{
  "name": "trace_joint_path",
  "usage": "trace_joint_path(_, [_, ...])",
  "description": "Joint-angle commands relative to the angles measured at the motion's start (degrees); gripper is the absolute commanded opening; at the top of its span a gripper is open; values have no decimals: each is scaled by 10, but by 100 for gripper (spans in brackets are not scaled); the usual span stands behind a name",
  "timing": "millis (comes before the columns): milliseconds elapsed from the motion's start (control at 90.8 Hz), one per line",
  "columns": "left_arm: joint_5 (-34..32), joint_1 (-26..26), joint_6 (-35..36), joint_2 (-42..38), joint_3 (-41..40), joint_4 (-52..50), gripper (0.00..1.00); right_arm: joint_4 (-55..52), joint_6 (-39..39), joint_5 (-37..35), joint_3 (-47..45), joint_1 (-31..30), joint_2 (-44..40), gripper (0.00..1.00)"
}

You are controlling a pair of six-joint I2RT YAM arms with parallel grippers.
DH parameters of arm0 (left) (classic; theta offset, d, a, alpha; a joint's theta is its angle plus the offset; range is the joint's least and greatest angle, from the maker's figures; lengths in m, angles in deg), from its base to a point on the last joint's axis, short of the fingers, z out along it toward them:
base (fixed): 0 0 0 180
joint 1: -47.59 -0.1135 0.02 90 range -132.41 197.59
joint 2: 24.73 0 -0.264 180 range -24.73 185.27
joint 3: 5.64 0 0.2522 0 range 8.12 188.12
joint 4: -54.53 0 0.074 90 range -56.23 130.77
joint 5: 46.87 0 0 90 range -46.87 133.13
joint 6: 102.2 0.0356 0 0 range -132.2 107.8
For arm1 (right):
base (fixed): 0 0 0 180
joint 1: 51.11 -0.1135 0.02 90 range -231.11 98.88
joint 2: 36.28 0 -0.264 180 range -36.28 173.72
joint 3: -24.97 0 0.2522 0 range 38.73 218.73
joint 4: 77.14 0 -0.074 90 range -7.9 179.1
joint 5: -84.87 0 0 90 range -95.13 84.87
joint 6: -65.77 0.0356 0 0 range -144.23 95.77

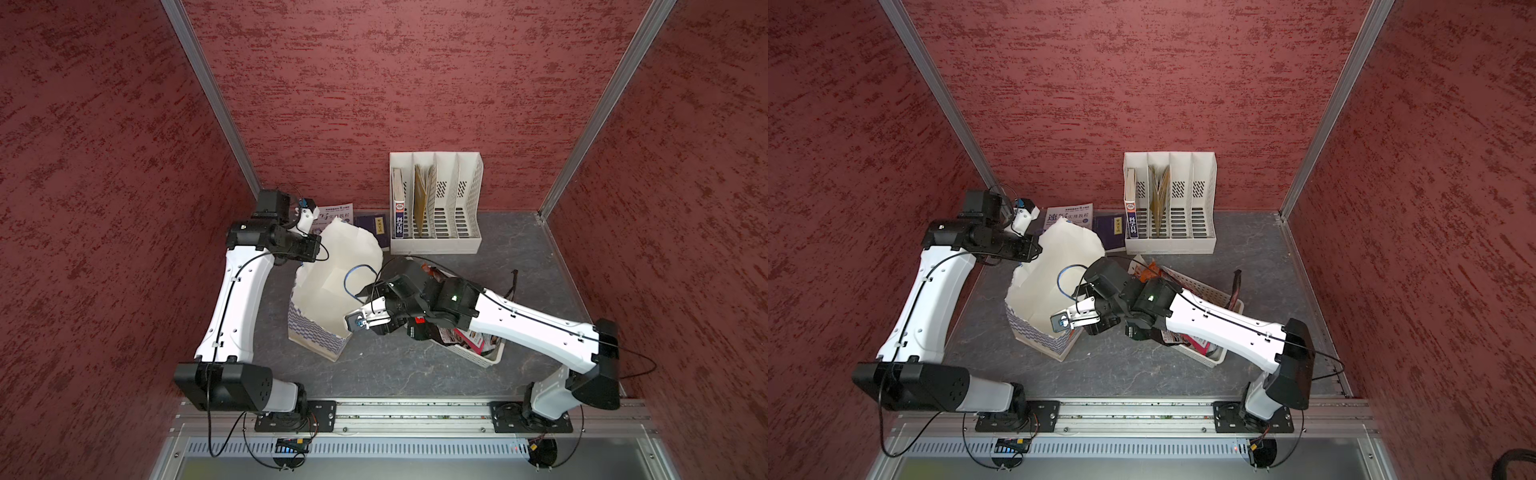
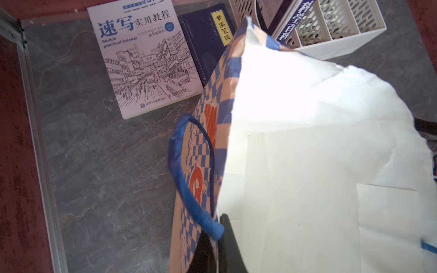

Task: Place the condiment packets inside the bag
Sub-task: Place the paper bag at the center of the board, then adjust the storage box at the center of the board.

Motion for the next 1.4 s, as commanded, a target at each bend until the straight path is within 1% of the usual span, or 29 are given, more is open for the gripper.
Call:
trace_joint_path(0, [9, -19, -90, -27, -2, 5, 0, 49, 66, 4, -8, 2, -55, 92])
trace_joint_path(22, [19, -27, -112, -29, -2, 5, 0, 61, 79, 3, -11, 2, -61, 95])
trace_joint_path(55, [41, -40, -141, -32, -4, 4, 0, 88, 110, -1, -20, 3, -93, 98])
trace_joint_path(99, [74, -56, -174, -38, -17, 8, 0, 101, 151, -7, -24, 3, -113, 98])
trace_joint_path(143, [98, -64, -190, -46, -37, 16, 0, 106, 188, -15, -21, 6, -129, 99])
trace_joint_path(209, [113, -79, -205, -58, -68, 32, 0, 98, 255, -32, -12, 16, -150, 98])
trace_joint_path(286, [134, -111, -225, -70, -105, 49, 0, 65, 335, -51, 9, 54, -164, 98])
trace_joint_path(364, [190, -145, -263, -88, -150, 83, 0, 2, 421, -86, 41, 133, -162, 97])
trace_joint_path(408, [229, -161, -287, -100, -179, 113, 0, -30, 473, -90, 43, 186, -162, 96])
trace_joint_path(441, [250, -168, -303, -111, -199, 134, 0, -50, 503, -78, 36, 243, -163, 96])
trace_joint_path(496, [276, -174, -322, -123, -227, 159, 0, -63, 541, -32, 8, 329, -166, 96])
trace_joint_path(551, [282, -175, -326, -131, -242, 166, 0, -68, 557, 2, -25, 406, -168, 95])
trace_joint_path(617, [270, -176, -319, -135, -249, 160, 0, -69, 554, 32, -63, 478, -162, 95])
trace_joint_path(672, [260, -176, -315, -139, -252, 157, 0, -74, 536, 35, -78, 535, -144, 95])
trace_joint_path(771, [254, -174, -311, -147, -258, 157, 0, -82, 501, 36, -82, 602, -101, 95])
trace_joint_path(870, [249, -172, -308, -151, -260, 157, 0, -85, 482, 81, -76, 647, -36, 92])
trace_joint_path(948, [248, -169, -306, -152, -259, 157, 0, -108, 448, 115, -68, 657, 10, 87])
trace_joint_path(1080, [244, -163, -303, -155, -260, 158, 0, -146, 397, 203, -78, 652, 68, 78])
trace_joint_path(1190, [237, -157, -301, -157, -263, 158, 0, -145, 368, 210, -111, 634, 78, 77])
trace_joint_path(1300, [231, -150, -299, -160, -267, 159, 0, -148, 330, 240, -130, 612, 68, 77])
trace_joint_path(1366, [225, -146, -298, -161, -267, 158, 0, -147, 314, 240, -140, 598, 61, 78])
trace_joint_path(1388, [224, -145, -297, -161, -266, 157, 0, -146, 311, 229, -142, 597, 61, 78])
